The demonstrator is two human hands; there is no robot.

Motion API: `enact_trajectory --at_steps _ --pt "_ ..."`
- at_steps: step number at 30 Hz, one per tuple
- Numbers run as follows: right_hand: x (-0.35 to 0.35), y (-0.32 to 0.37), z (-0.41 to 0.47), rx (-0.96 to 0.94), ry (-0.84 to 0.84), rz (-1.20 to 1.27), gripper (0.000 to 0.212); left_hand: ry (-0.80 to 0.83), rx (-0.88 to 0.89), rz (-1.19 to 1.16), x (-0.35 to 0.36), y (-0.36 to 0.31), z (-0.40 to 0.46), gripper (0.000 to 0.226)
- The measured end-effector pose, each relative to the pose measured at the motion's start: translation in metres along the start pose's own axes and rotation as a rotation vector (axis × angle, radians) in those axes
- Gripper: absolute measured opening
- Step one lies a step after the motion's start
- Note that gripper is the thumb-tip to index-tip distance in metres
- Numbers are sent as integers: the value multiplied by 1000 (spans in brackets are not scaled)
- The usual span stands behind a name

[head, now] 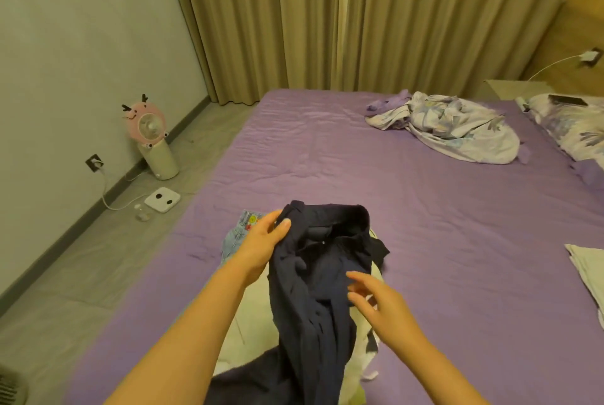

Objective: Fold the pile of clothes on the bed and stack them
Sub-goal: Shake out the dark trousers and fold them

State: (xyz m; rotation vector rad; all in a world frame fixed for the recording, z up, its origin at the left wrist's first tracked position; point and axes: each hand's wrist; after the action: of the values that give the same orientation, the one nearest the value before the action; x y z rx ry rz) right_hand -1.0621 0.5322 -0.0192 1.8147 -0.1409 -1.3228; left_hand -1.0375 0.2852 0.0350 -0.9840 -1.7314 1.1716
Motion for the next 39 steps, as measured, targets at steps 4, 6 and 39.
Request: enact_trajectory --at_steps 4,6,39 --pt "-27 44 24 -153 -148 -42 37 66 131 51 -9 -81 -23 23" --pt "-43 65 32 -263 -279 -138 39 81 190 72 -11 -114 -38 20" --pt "-212 225 -140 -252 -509 808 15 105 435 -124 -54 -240 -181 21"
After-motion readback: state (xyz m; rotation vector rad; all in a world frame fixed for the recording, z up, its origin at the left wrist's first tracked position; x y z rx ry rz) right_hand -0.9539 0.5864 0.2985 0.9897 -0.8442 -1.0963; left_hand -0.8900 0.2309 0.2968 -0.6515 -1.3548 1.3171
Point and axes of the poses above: each hand's wrist, its own z-axis towards the middle knuckle, its own x-axis out of the palm, y = z × x, and after that the axes turned 10 degrees about -z, right-handed
